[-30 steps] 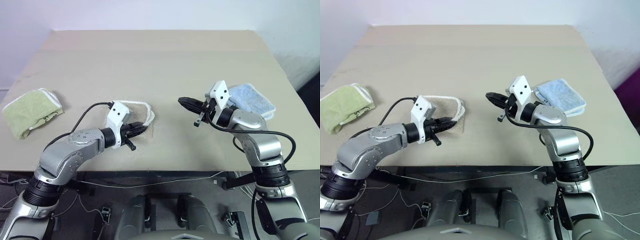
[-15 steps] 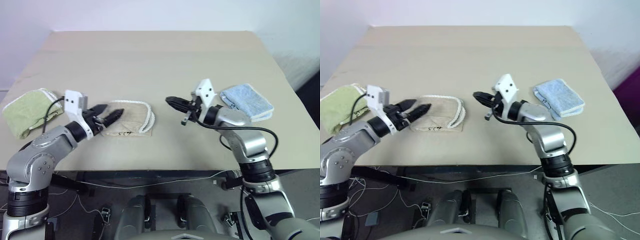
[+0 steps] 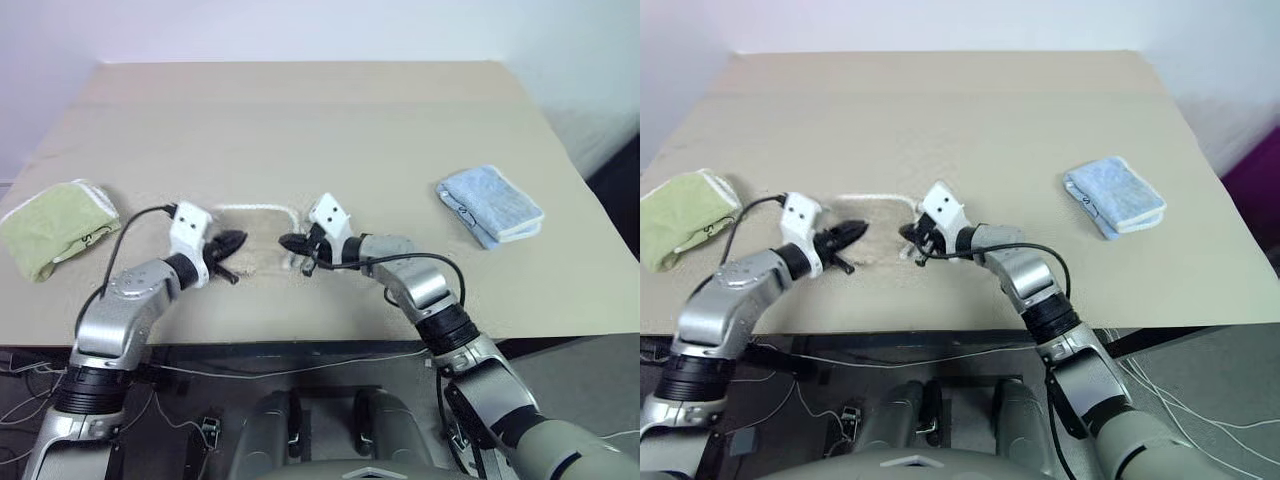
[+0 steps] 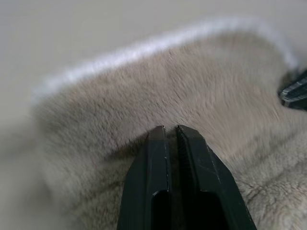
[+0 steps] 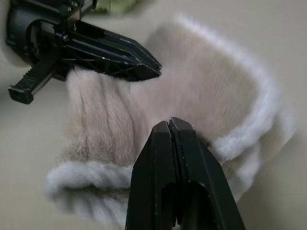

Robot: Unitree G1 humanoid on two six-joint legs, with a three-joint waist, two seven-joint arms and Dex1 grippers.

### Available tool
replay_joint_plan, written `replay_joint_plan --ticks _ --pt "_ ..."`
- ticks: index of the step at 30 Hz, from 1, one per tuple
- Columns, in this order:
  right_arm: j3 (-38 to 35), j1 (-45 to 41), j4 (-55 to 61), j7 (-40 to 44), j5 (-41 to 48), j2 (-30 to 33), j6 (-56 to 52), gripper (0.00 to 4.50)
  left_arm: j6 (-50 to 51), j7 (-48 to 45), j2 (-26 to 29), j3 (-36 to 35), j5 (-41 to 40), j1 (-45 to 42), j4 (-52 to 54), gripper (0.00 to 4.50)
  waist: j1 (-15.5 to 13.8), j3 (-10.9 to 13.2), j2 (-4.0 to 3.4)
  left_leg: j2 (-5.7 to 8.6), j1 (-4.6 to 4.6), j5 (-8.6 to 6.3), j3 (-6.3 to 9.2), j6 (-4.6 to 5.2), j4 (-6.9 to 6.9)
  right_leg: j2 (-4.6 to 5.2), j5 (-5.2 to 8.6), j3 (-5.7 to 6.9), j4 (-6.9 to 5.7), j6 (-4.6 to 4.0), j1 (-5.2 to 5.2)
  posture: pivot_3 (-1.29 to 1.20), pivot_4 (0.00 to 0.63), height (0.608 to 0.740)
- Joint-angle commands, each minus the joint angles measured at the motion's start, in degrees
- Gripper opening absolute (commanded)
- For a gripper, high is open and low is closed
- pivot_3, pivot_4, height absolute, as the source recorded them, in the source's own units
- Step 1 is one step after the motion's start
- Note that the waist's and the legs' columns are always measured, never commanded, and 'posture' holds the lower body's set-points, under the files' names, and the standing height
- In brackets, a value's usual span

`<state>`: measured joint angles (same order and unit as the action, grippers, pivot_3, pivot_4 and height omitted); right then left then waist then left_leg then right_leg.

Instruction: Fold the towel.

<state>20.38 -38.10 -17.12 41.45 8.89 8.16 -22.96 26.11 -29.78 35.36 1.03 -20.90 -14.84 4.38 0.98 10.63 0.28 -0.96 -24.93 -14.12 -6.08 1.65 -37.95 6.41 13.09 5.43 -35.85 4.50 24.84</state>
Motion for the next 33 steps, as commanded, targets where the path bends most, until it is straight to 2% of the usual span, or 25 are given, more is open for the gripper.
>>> replay_joint_plan --ticks 1,4,8,13,17,21,26,31,33 --pt "1.76 0.52 -3.04 -0.81 -3.66 -0.84 3.66 0.00 -3.85 -0.51 0.72 1.76 5.84 1.19 -3.08 0.32 0.03 -0.04 -0.05 0.00 0.01 0.00 0.00 -0.01 0.00 0.01 0.00 -0.01 -0.02 0.00 0.01 0.00 0.150 0.740" --pt "0.90 1.47 -2.87 -1.82 -4.75 -0.85 6.50 0.00 -5.45 -0.43 -1.16 0.26 5.75 1.80 -3.25 0.32 0.08 -0.06 -0.05 -0.01 0.20 -0.03 -0.01 0.01 0.01 0.02 0.01 -0.05 -0.07 -0.01 -0.09 0.00 0.150 0.740" --pt "-5.28 3.55 7.19 -0.01 0.30 1.93 5.52 0.00 -4.74 1.64 -4.14 -9.26 -0.47 2.89 1.24 0.32 -0.03 -0.04 -0.02 -0.01 0.24 -0.05 0.00 0.03 0.00 0.19 0.01 -0.08 -0.12 -0.01 -0.11 0.00 0.150 0.740" --pt "-10.99 5.85 17.39 2.14 7.23 6.43 -4.11 0.00 -5.04 3.21 -1.49 -16.38 0.09 5.86 3.49 0.32 -0.07 -0.03 -0.01 0.00 0.21 -0.15 0.03 0.18 0.00 0.27 0.01 -0.08 -0.14 -0.01 -0.07 0.00 0.150 0.740" --pt "-14.62 6.43 20.36 1.46 13.90 6.98 -16.21 1.28 -6.83 2.55 1.94 -18.79 2.59 8.28 3.21 0.29 -0.01 -0.03 -0.02 -0.01 0.21 -0.25 0.04 0.14 0.03 0.28 0.01 -0.08 -0.12 -0.02 -0.05 0.00 0.150 0.740" --pt "-22.80 2.56 14.11 -5.07 23.00 1.22 -33.47 2.57 -8.80 -0.11 4.50 -19.52 3.69 10.33 3.66 0.29 0.03 -0.02 -0.03 0.00 0.20 -0.30 0.05 0.09 0.05 0.36 0.01 -0.10 -0.13 -0.05 0.03 0.00 0.150 0.740" --pt "-29.15 -1.43 6.36 -11.16 27.60 -4.53 -41.74 4.39 -9.91 -1.53 5.66 -20.10 4.47 11.90 3.74 0.29 0.12 -0.03 -0.03 0.02 -0.25 -0.29 0.07 0.07 0.08 0.42 -0.04 -0.20 -0.16 -0.12 0.51 0.00 0.150 0.740" --pt "-31.16 -3.47 2.46 -14.15 28.23 -6.66 -44.03 4.45 -9.79 -2.86 5.55 -20.05 3.90 13.60 5.53 0.29 0.26 -0.03 -0.04 0.03 -0.46 -0.25 0.05 0.01 0.08 0.41 -0.06 -0.19 -0.15 -0.15 0.67 0.00 0.150 0.740" --pt "-29.79 -4.09 1.18 -14.38 27.53 -7.46 -44.52 4.45 -9.64 -4.01 5.24 -19.92 3.20 15.01 7.08 0.29 0.36 -0.04 -0.06 0.03 -0.45 -0.28 0.05 0.06 0.07 0.41 -0.07 -0.19 -0.15 -0.16 0.66 0.00 0.150 0.740"
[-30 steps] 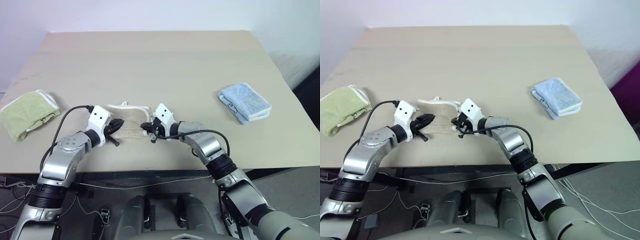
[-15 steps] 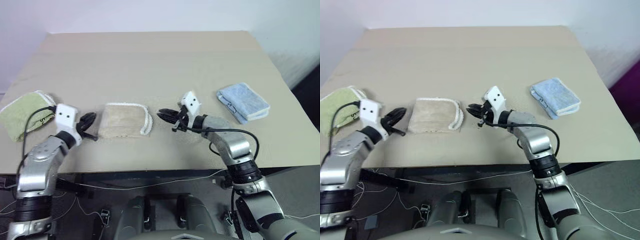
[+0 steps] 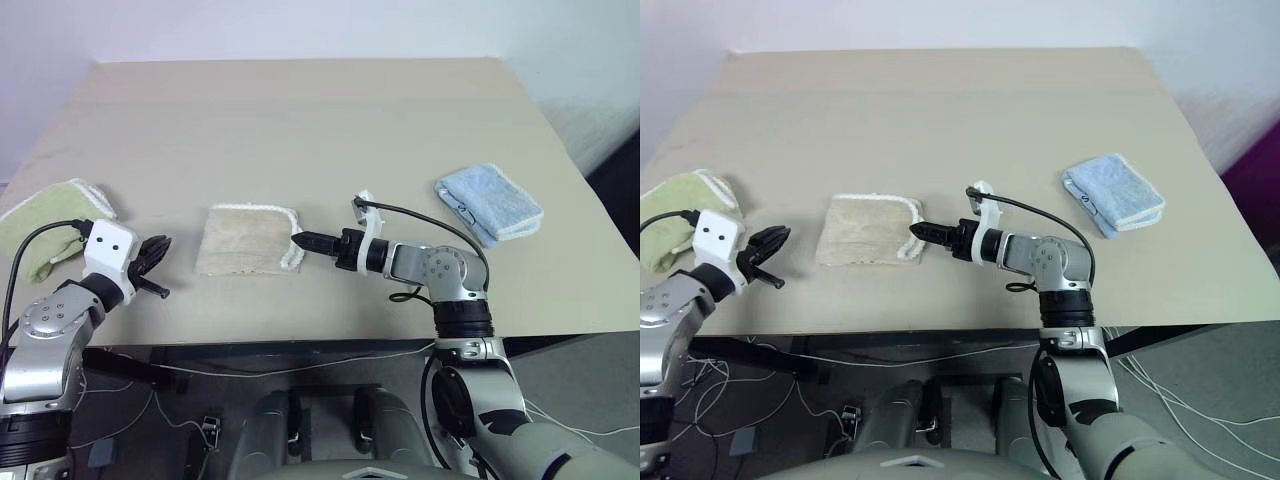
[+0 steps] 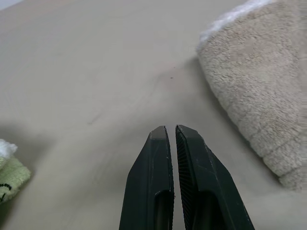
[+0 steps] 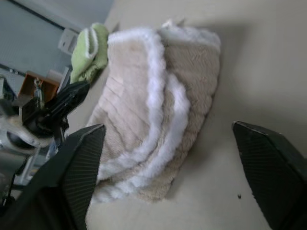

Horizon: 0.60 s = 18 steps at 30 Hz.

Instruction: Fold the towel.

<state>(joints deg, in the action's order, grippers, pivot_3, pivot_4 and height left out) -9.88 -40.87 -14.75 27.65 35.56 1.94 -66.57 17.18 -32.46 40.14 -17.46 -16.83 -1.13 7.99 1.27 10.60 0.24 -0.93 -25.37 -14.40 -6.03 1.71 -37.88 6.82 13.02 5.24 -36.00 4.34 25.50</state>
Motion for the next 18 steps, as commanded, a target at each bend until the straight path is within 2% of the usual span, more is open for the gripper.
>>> replay_joint_plan --ticks 1,10,17,18 --pt "0.99 -1.62 -1.78 -0.78 0.67 -1.72 -1.23 4.45 -0.66 -1.60 0.28 -1.45 -1.09 1.69 3.92 0.29 0.09 -0.01 -0.02 -0.01 0.01 0.00 0.00 0.00 0.00 -0.01 0.00 0.00 0.00 0.00 0.00 0.00 0.150 0.740" --pt "1.74 -7.27 -9.77 -2.10 0.19 -7.29 -1.06 4.45 0.37 -2.42 -1.72 -3.02 -4.76 1.90 5.97 0.29 1.95 -0.02 -0.01 -0.07 0.02 0.12 -0.01 0.13 0.02 -0.17 0.01 0.02 -0.04 -0.01 0.00 0.00 0.150 0.740" --pt "1.90 -10.92 -15.47 -1.96 -0.91 -9.74 1.39 4.45 1.40 -1.90 -2.65 -4.24 -6.42 3.29 8.61 0.29 1.82 -0.03 0.01 -0.06 0.02 0.16 -0.04 0.14 -0.01 -0.27 0.01 0.09 -0.04 0.01 -0.07 0.00 0.150 0.740" --pt "1.62 -11.25 -16.05 -2.00 -0.82 -9.82 1.63 4.28 1.47 -1.81 -2.77 -4.44 -6.51 3.65 8.97 0.29 1.77 -0.03 0.02 -0.06 0.02 0.16 -0.04 0.13 -0.01 -0.31 0.01 0.10 -0.04 0.01 -0.07 0.00 0.150 0.740"
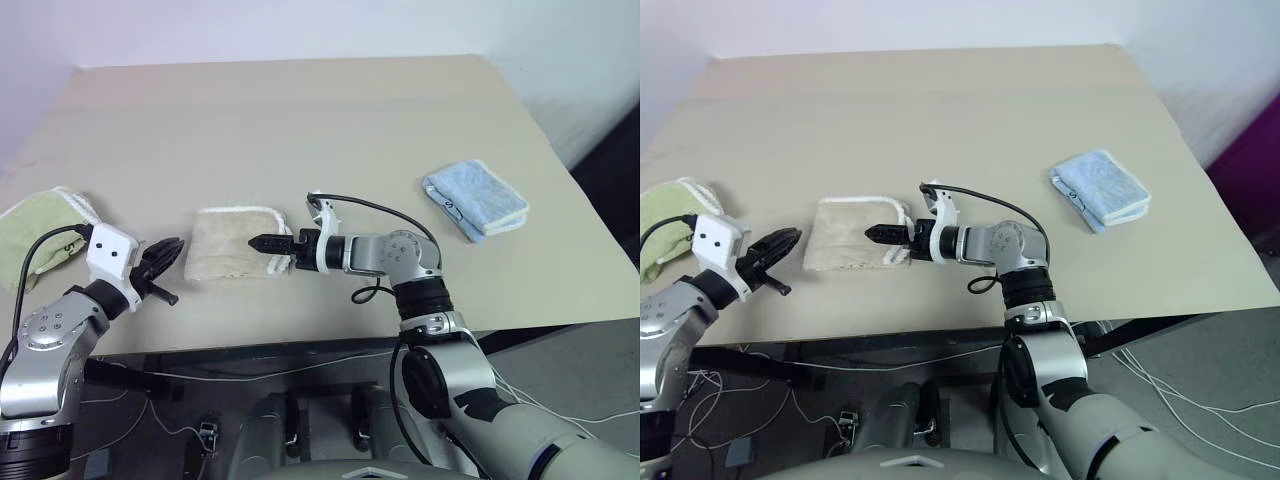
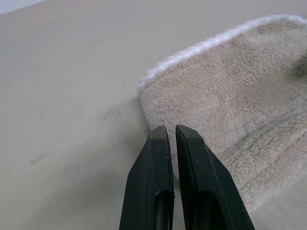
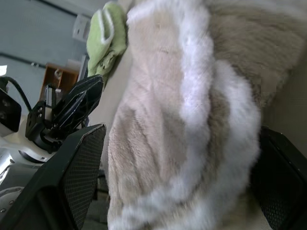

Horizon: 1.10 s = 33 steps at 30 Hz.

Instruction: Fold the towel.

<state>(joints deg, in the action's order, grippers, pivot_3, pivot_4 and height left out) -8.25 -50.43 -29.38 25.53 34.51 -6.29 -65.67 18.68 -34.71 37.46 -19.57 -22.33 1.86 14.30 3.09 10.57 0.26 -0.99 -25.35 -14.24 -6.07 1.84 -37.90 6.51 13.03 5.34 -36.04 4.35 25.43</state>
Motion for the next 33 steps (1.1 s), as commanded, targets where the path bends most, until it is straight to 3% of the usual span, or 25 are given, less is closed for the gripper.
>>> replay_joint_plan --ticks 1,3,6,14,23,27,33 --pt "-0.28 -1.94 -1.87 0.08 0.37 -1.61 0.88 4.08 0.04 0.58 -0.21 -2.51 -1.11 0.94 2.94 0.29 -0.09 0.00 0.01 0.00 0.00 0.00 0.00 0.00 0.00 -0.01 0.00 0.00 0.00 0.00 0.00 0.00 0.150 0.740" --pt "-0.68 -2.31 -2.39 0.21 0.65 -1.43 1.01 3.60 0.17 0.87 -0.45 -2.83 -1.29 1.39 3.43 0.29 -0.26 0.00 0.01 0.00 0.00 0.01 0.00 -0.01 0.00 -0.03 0.00 0.00 0.00 0.00 0.00 0.00 0.150 0.740" --pt "-1.35 -2.37 -2.33 0.47 1.26 -0.86 0.78 2.40 0.39 1.08 -0.72 -2.97 -1.52 1.65 3.92 0.29 -0.38 0.00 0.00 0.00 0.00 0.03 0.00 -0.05 0.00 -0.05 0.00 0.00 0.00 0.01 0.00 0.00 0.150 0.740" --pt "-4.21 0.06 3.34 0.72 4.07 0.33 -0.32 0.02 0.84 1.25 -1.77 -0.81 -1.19 0.09 3.95 0.29 -0.71 0.00 0.01 0.01 -0.01 0.03 -0.01 -0.04 -0.05 -0.05 0.00 0.01 0.00 0.01 -0.03 0.00 0.150 0.740" --pt "-18.08 0.58 15.89 -7.76 11.27 6.63 2.29 0.02 1.39 1.49 -3.71 3.25 -1.01 -2.41 4.32 0.29 -1.22 0.00 0.01 0.04 -0.01 0.04 -0.01 -0.05 -0.07 -0.04 0.00 0.03 0.00 0.02 -0.06 0.00 0.150 0.740" --pt "-31.58 -3.18 15.74 -17.80 13.53 19.02 7.42 0.02 1.23 0.57 -5.37 7.28 -0.52 -6.42 1.60 0.29 -2.12 0.02 -0.01 0.06 -0.01 0.03 -0.04 -0.03 -0.12 -0.03 -0.01 0.02 0.00 0.03 -0.06 0.00 0.150 0.740" --pt "-38.01 -2.69 10.18 -25.61 11.80 29.21 12.65 0.02 0.24 -1.01 -6.92 11.33 0.47 -11.79 -2.80 0.29 -1.97 0.03 -0.04 0.01 0.03 0.00 -0.11 0.07 -0.13 -0.12 0.01 -0.01 0.01 0.07 -0.10 0.00 0.150 0.740"
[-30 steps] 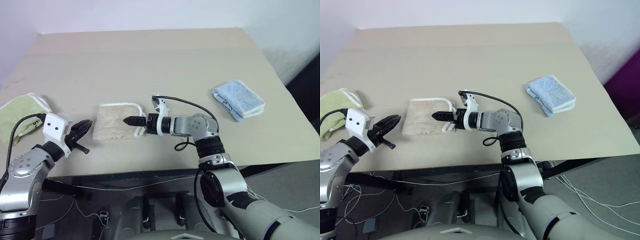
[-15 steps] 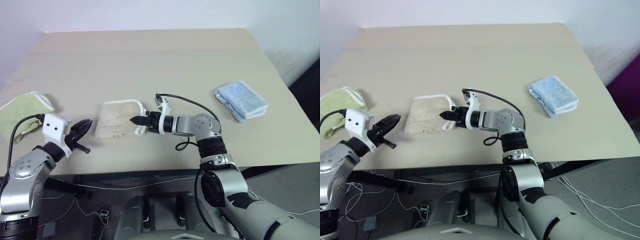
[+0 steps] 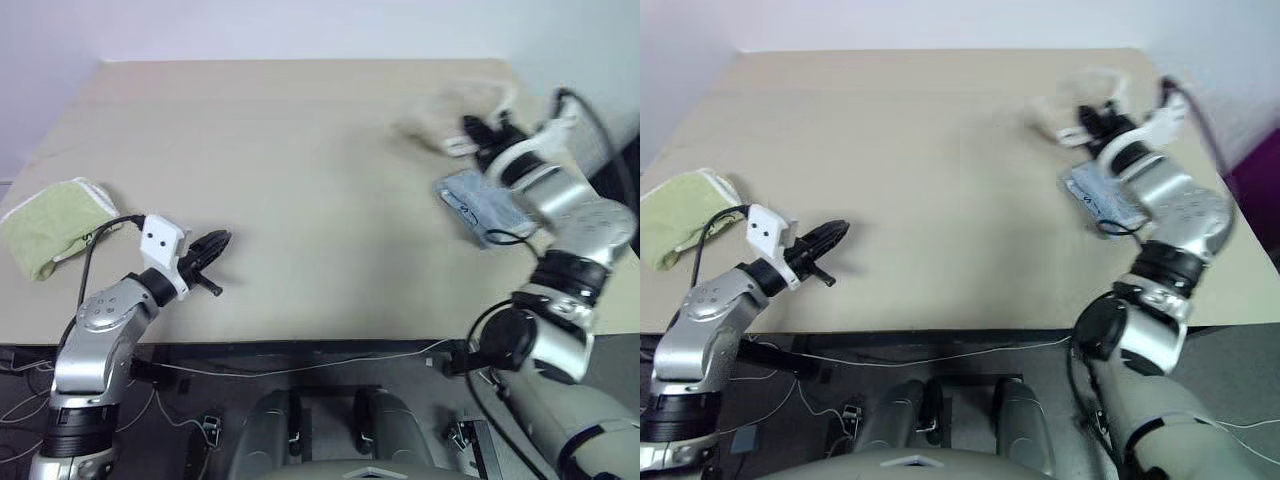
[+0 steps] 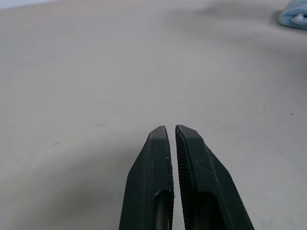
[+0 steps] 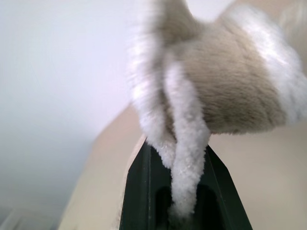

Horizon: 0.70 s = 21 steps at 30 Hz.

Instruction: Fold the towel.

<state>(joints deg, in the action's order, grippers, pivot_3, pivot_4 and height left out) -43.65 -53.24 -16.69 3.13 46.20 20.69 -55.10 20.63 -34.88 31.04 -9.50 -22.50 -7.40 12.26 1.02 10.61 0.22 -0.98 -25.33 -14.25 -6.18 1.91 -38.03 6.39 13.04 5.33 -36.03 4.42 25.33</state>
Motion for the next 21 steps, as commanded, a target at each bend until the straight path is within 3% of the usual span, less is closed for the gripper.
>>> replay_joint_plan --ticks 1,14,17,21 --pt "-3.34 0.37 -3.49 -4.22 0.31 3.07 2.29 0.02 -1.85 -1.02 -0.69 1.63 0.75 -3.11 -1.21 0.29 0.17 0.00 0.00 0.00 0.02 0.00 -0.02 0.01 0.00 -0.01 0.00 -0.01 -0.03 0.00 0.00 0.00 0.150 0.740" --pt "-7.54 6.75 -7.01 -16.19 1.60 4.37 0.04 0.02 -3.38 -2.59 -2.14 4.07 2.04 -4.47 -3.76 0.29 -0.18 0.00 -0.05 -0.08 0.04 0.01 -0.11 0.03 -0.06 -0.08 -0.01 -0.13 -0.05 0.02 0.00 0.00 0.150 0.740" --pt "-8.23 7.15 -6.95 -17.44 2.23 4.58 0.15 0.75 -3.56 -2.49 -2.43 4.13 2.24 -3.81 -3.50 0.29 -0.24 0.00 -0.05 -0.08 0.04 0.01 -0.10 0.03 -0.06 -0.08 -0.01 -0.12 -0.05 0.02 -0.01 0.00 0.150 0.740" --pt "-8.62 7.26 -6.13 -17.72 3.49 4.86 0.38 2.10 -3.59 -2.40 -2.70 4.09 2.29 -3.15 -3.07 0.29 -0.19 0.00 -0.05 -0.08 0.04 0.01 -0.10 0.03 -0.07 -0.08 -0.01 -0.12 -0.05 0.02 -0.01 0.00 0.150 0.740"
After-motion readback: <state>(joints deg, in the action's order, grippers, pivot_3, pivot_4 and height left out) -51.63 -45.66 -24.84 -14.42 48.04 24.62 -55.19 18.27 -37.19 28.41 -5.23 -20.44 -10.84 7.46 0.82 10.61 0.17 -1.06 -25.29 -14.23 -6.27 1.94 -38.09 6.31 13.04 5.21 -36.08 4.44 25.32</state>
